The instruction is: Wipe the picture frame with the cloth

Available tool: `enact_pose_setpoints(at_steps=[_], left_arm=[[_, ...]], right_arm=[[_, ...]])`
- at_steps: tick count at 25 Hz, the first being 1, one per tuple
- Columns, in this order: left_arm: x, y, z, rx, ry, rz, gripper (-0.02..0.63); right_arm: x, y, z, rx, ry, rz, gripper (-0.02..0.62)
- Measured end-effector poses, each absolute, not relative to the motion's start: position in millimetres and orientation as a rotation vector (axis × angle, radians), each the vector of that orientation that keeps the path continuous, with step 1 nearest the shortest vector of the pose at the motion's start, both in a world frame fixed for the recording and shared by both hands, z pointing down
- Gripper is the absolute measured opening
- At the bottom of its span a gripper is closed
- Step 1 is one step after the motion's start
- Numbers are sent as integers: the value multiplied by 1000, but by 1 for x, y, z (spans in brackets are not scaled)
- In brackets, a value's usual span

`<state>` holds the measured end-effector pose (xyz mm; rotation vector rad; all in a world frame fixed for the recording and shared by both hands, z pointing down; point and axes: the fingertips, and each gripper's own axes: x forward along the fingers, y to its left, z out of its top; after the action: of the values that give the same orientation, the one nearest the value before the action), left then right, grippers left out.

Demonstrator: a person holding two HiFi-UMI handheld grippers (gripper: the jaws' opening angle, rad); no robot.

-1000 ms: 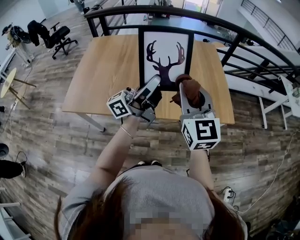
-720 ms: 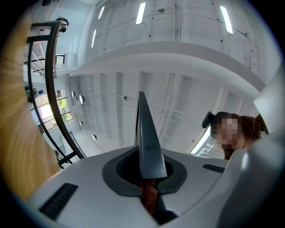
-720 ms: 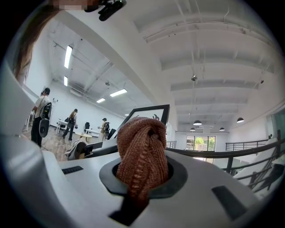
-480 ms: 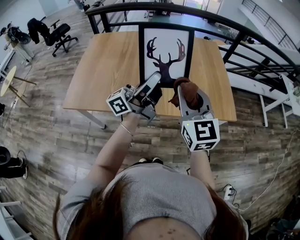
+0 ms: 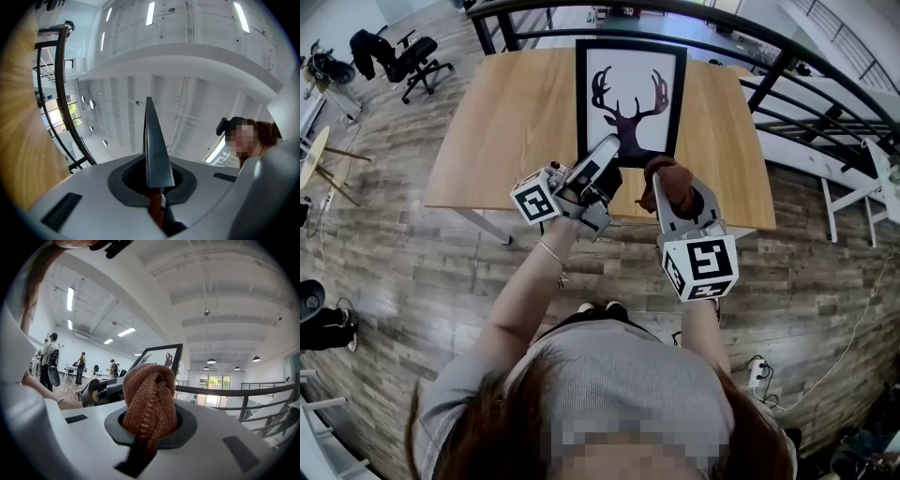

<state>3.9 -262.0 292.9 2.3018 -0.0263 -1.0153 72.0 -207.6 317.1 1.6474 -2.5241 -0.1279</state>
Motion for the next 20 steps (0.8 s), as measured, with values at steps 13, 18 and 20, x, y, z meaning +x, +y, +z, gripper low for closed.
enact_pose_setpoints(at_steps=[13,18,20], left_arm=[[11,-295,344,2125,-133,-940,20],[10,-289,395,2028,-183,-911,20],[5,-276,420,1999,-202,-900,20]], right_arm=[[92,-224,317,1703,-2551,39,46],[99,-222,336,1741,-2650,229,46],[98,-212,352,1771,-2638,255,46]])
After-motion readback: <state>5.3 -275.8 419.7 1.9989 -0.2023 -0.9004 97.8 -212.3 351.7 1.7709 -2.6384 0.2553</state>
